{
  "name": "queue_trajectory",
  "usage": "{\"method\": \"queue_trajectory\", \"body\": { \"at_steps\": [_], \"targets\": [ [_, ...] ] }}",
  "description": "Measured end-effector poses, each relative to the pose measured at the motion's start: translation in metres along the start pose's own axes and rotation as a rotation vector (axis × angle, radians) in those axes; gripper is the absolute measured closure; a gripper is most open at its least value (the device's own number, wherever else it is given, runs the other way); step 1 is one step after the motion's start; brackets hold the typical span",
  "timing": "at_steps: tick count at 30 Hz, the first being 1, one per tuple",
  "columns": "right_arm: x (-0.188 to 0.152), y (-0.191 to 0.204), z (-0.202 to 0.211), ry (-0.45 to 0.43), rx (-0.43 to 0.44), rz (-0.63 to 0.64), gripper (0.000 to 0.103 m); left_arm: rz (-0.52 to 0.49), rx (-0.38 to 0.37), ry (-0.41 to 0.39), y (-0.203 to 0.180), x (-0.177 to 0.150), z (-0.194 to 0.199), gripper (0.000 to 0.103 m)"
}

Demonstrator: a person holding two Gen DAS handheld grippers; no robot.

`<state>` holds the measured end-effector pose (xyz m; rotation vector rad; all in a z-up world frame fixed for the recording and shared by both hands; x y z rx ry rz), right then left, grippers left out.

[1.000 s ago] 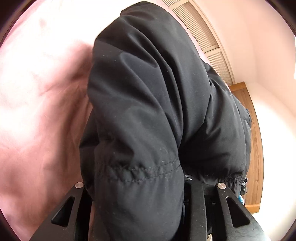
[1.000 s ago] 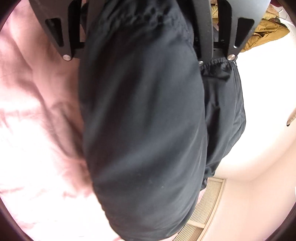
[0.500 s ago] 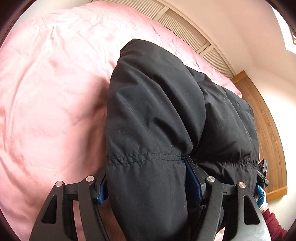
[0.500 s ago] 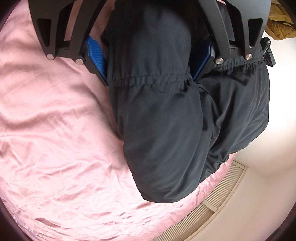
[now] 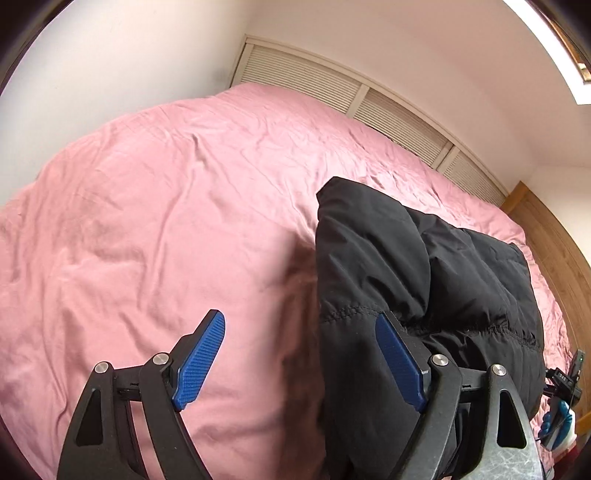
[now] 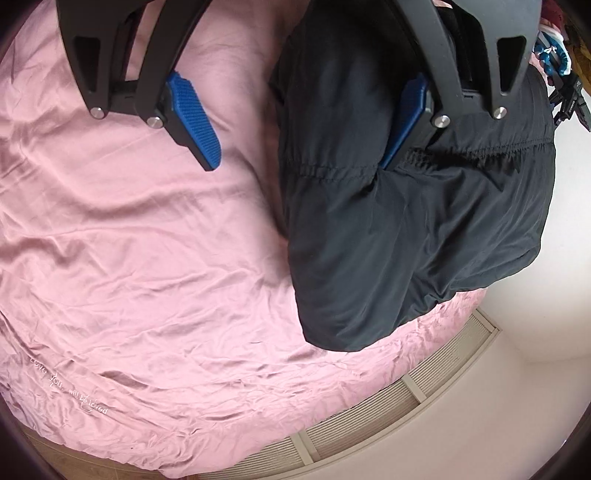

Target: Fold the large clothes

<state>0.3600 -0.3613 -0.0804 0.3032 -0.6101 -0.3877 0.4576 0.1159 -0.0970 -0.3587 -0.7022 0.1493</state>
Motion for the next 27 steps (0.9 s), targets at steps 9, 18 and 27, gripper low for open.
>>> {"method": "queue_trajectory", "body": {
  "at_steps": [9,18,27],
  "targets": [
    [-0.028,0.006,0.056,-0.083,-0.085,0.091,0.008,-0.101,0.125,-0.049,-0.032,-0.001,0.028,0.016],
    [-0.074,0.035,0.069,-0.109,-0.112,0.195,0.003,-0.227,0.221,-0.064,-0.078,-0.029,0.043,0.001],
    [-0.114,0.057,0.084,-0.142,-0.121,0.285,0.000,-0.238,0.272,-0.067,-0.120,-0.070,0.043,0.001]
  ]
}}
Point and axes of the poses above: each gripper's, at about its wrist camera, not at the fingertips, and z roughly against the way its jaws point, y to its left, x to its top, the point moved 6 cm from there along -z, roughly the way its jaws point, and after that the axes turned 2 degrees about y, right-handed, at the moved point
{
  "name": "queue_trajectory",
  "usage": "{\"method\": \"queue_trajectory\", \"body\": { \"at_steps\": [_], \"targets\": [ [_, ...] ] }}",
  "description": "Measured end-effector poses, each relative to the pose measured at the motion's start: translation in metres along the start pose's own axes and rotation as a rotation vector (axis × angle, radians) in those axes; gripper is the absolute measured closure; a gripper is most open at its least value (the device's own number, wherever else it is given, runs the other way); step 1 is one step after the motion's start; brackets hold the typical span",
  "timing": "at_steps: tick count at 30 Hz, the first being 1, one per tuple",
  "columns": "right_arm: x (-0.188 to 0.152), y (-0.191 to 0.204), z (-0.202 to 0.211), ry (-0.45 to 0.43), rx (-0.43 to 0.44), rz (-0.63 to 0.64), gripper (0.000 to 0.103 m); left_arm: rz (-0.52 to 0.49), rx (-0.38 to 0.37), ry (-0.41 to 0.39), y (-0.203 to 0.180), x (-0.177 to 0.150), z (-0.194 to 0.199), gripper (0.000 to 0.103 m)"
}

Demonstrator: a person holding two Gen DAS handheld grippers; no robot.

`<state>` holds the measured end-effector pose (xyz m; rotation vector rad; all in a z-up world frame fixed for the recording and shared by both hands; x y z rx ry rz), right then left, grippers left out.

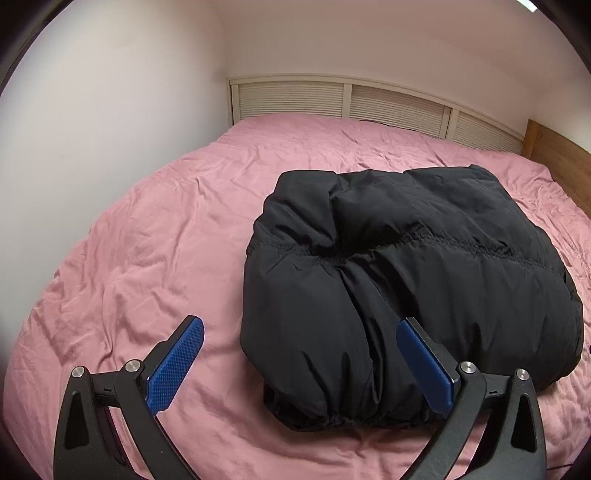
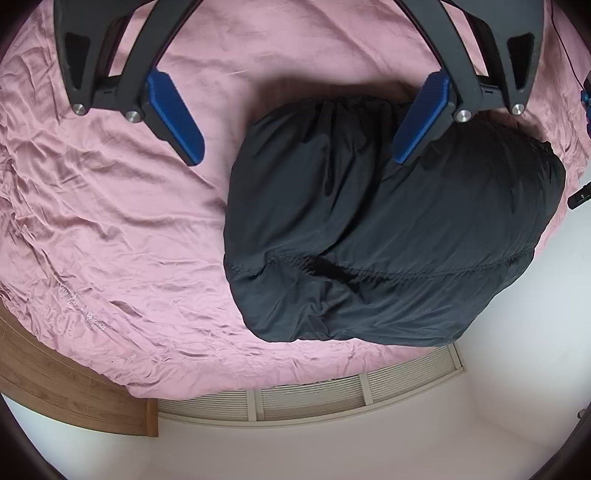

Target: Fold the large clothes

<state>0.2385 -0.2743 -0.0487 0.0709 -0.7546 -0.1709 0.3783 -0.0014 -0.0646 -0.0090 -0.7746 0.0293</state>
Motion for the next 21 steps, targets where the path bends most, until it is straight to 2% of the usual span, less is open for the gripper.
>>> {"method": "queue_trajectory", "body": {
  "at_steps": [6,14,21],
  "targets": [
    [-0.014,0.016,0.006,-0.010,0.009,0.038,0.000,-0.035,0.026,0.028,-0.022,-0.022,0.002,0.001],
    [-0.023,0.031,0.011,-0.039,0.034,0.068,0.000,-0.097,0.034,-0.015,-0.044,-0.033,0.017,0.001],
    [-0.034,0.039,0.035,-0.068,0.043,0.078,0.000,-0.108,0.006,-0.073,-0.059,-0.036,0.054,0.001]
  ]
}}
Point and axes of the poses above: each gripper's, at about its wrist camera, not at the fingertips, and z roughly against the way its jaws point, y to its left, x to its top, the point moved 6 cm from there along -z, roughly the way its jaws point, and after that the axes turned 2 degrees about y, right-handed, at the moved point
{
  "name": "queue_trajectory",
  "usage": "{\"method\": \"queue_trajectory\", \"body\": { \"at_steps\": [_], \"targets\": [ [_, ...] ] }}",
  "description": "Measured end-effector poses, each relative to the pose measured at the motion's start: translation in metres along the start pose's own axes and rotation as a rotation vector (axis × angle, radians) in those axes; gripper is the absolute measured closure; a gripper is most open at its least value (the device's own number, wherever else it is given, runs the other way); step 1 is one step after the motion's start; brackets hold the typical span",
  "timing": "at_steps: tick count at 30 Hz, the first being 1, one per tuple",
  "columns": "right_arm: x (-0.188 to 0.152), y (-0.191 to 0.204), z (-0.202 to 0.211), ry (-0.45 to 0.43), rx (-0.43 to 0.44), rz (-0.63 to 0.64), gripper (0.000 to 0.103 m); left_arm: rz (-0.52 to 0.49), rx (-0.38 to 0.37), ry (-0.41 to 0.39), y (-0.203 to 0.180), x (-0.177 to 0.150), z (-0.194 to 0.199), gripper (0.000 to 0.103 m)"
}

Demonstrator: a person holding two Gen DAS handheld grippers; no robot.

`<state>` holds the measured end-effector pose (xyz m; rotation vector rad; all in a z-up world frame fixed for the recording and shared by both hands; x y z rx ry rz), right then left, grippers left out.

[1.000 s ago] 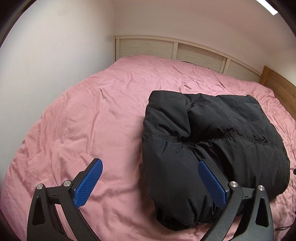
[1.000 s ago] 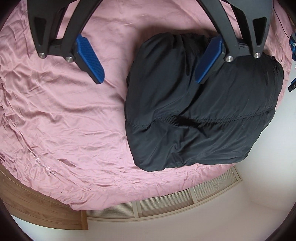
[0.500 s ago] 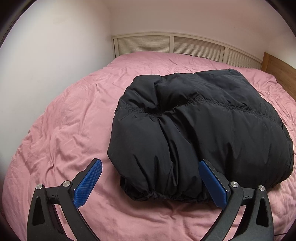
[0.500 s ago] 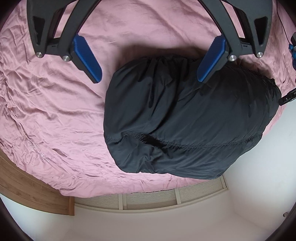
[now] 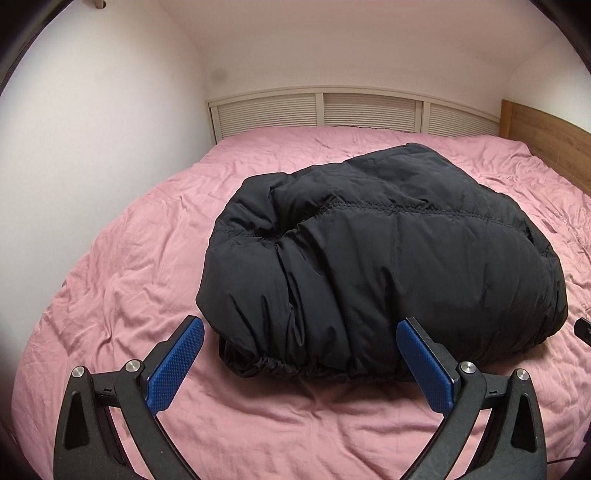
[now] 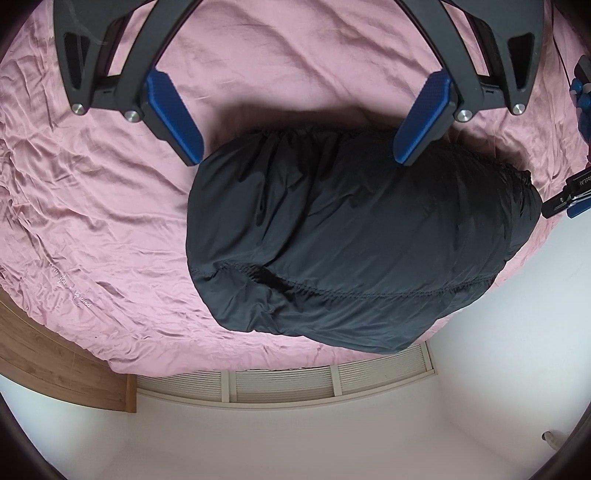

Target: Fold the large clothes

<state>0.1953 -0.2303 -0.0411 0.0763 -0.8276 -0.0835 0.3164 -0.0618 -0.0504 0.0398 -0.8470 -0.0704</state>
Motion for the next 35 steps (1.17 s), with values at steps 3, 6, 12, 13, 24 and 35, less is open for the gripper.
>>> {"method": "queue_trajectory", "body": {
  "at_steps": [3,6,12,13,24,35],
  "targets": [
    [-0.006,0.004,0.018,-0.009,0.008,-0.004,0.000,0.002,-0.006,-0.025,-0.003,-0.001,0.024,0.001],
    [-0.011,0.010,0.039,-0.024,0.009,0.002,0.000,0.007,-0.025,-0.032,-0.006,-0.005,0.048,0.001],
    [-0.023,0.017,0.082,-0.055,-0.003,0.009,0.000,0.005,-0.066,-0.035,-0.009,-0.024,0.093,0.001],
    [-0.025,0.017,0.088,-0.058,-0.008,0.015,0.000,0.008,-0.072,-0.038,-0.009,-0.029,0.100,0.001],
    [-0.058,0.012,0.140,-0.074,-0.037,0.016,0.000,0.041,-0.106,-0.036,-0.009,-0.079,0.144,0.001],
    [-0.082,0.003,0.167,-0.070,-0.088,0.025,0.000,0.027,-0.099,-0.034,-0.014,-0.100,0.170,0.001]
  ]
}}
Point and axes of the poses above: each gripper's, at about its wrist camera, not at the fingertips, and z roughly against the way its jaws point, y to its left, x to its top, the point moved 6 cm from there along -z, roughly the way its jaws point, and after that the axes turned 2 degrees about y, right-handed, at the moved point
